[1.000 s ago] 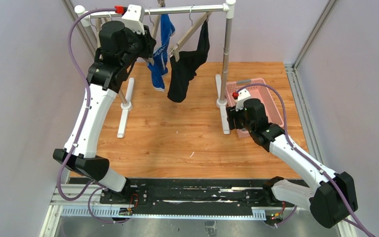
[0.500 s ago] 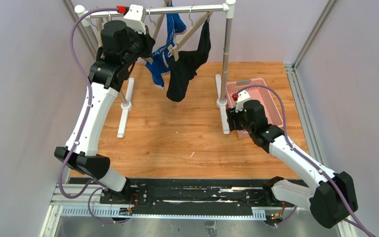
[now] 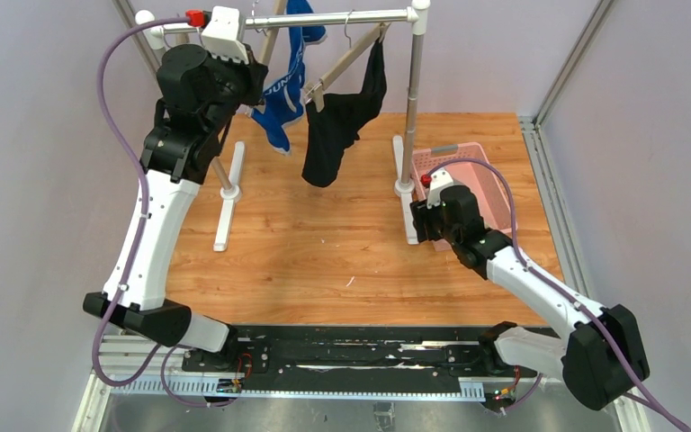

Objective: Remove the underwear clipped to the hanger

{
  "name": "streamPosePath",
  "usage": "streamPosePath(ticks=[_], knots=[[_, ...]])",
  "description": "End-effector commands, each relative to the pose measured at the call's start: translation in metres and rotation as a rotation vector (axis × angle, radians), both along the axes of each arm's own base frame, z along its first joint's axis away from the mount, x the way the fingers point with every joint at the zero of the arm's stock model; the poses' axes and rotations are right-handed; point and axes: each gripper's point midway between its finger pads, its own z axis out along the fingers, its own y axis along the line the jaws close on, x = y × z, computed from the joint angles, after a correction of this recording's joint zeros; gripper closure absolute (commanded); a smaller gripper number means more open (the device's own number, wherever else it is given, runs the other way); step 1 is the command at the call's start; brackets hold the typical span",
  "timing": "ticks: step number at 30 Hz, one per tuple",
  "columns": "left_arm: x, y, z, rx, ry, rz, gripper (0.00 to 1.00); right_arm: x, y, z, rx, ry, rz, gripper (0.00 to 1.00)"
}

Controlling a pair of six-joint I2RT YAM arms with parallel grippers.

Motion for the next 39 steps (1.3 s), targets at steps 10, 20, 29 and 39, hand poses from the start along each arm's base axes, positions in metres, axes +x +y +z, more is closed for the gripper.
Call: streamPosePath(ticks=[10,20,29,39], knots=[[-0.042,0.012,-0.008,0.024,-0.062,-0.011,1.0,0.004,0.013,-0.004,0.01,-0.005,0.022,0.4],[-0.068,0.017,-0.078,0.105,0.106,-0.044,1.0,0.009,0.019,0.005,0.03,-0.02,0.03,0.39],[-0.131,0.029,-0.199,0.155,0.391,-0.091,1.0,0.034,0.007,0.013,-0.088,-0.034,-0.022,0.38],[-0.203,0.002,-0.225,0.104,0.508,-0.358,1.0,0.036,0.008,0.044,0.067,-0.055,0.042,0.37]])
